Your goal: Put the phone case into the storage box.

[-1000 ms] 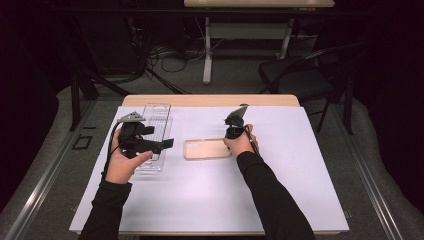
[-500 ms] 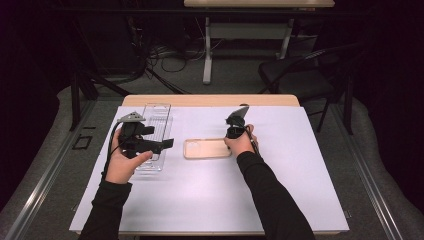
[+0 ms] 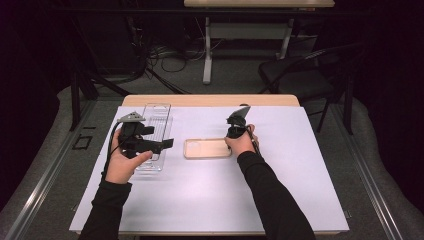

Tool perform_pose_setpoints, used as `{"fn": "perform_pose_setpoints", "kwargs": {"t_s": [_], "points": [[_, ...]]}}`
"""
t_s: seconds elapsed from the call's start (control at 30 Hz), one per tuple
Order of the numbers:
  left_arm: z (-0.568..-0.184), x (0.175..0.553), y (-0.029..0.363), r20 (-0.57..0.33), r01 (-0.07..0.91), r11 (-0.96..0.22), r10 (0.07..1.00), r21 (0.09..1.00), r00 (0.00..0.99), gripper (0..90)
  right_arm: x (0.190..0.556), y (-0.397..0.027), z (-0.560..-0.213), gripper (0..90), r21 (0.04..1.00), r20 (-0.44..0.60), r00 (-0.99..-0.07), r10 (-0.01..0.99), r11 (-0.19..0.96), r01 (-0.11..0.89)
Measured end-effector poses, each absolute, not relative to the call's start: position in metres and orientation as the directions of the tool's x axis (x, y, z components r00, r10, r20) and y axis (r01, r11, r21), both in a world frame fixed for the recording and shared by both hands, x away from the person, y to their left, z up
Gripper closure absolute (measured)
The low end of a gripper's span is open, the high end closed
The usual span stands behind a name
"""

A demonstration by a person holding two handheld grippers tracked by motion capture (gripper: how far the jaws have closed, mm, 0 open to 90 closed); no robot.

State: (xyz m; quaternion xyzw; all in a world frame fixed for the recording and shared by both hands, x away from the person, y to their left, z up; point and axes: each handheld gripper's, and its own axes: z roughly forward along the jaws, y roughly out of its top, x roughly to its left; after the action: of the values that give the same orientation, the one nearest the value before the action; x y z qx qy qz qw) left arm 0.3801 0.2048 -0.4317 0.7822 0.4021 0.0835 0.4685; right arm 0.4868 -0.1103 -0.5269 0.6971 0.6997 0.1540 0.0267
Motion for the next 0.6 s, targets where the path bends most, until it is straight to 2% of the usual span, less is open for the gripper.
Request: {"fn": "perform_pose_setpoints", "kwargs": {"t_s": [0.6], "points": [[-0.4321,0.38,0.2042,-0.245,0.553,-0.239,0.71,0.798,0.661,1.8,0.4851,-0.1186,-0.5209,86.8,0.26,0.2,-0.027,0.98,-0.027,0.965]]}}
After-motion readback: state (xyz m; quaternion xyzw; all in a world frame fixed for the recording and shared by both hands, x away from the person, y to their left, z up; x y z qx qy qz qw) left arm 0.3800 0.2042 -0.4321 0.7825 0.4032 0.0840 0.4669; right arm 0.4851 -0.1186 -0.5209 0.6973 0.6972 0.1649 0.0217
